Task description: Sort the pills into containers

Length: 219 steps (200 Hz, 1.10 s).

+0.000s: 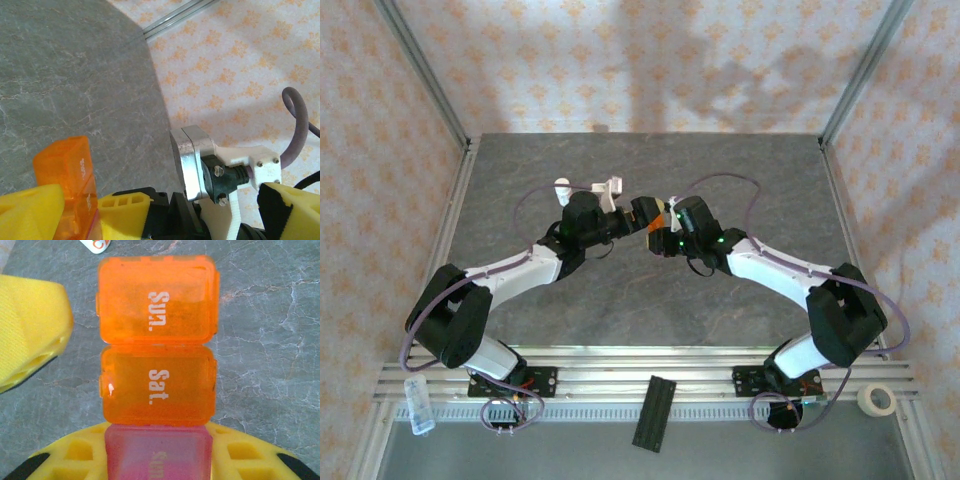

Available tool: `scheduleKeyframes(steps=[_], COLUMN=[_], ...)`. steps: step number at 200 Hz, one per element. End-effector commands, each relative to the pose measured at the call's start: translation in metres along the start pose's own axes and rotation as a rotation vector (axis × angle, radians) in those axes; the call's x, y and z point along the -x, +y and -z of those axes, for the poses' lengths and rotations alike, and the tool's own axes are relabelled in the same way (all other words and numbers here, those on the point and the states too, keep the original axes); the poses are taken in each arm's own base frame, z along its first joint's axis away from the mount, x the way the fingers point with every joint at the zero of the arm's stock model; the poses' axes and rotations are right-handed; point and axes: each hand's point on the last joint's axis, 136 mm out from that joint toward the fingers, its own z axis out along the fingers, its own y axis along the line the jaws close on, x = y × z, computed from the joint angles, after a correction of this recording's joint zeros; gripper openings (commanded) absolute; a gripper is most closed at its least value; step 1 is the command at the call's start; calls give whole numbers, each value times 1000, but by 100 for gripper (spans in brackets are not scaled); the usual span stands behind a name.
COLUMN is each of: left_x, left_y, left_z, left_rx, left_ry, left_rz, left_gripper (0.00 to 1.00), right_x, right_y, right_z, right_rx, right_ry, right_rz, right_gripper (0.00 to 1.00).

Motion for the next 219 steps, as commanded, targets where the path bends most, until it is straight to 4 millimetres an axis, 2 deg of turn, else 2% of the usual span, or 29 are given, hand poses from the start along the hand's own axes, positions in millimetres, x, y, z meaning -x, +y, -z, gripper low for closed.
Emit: scheduleKeyframes(steps=[1, 115, 219], left_x=[-2, -7, 3], left_y=[-3, 6, -25], left_z=[-4, -8, -16], left_rx=[-23, 9, -53], left_ry=[-7, -12, -22], left_rz=[-8, -12, -32], left_gripper=[99, 99, 100], right_x=[19, 17, 10], right_y=[9, 9, 5], right_z=[2, 4, -3], right_rx=[16, 26, 21], right_ry=[-58, -73, -54], right_rz=[-1, -15, -23], right_gripper=[28, 27, 27])
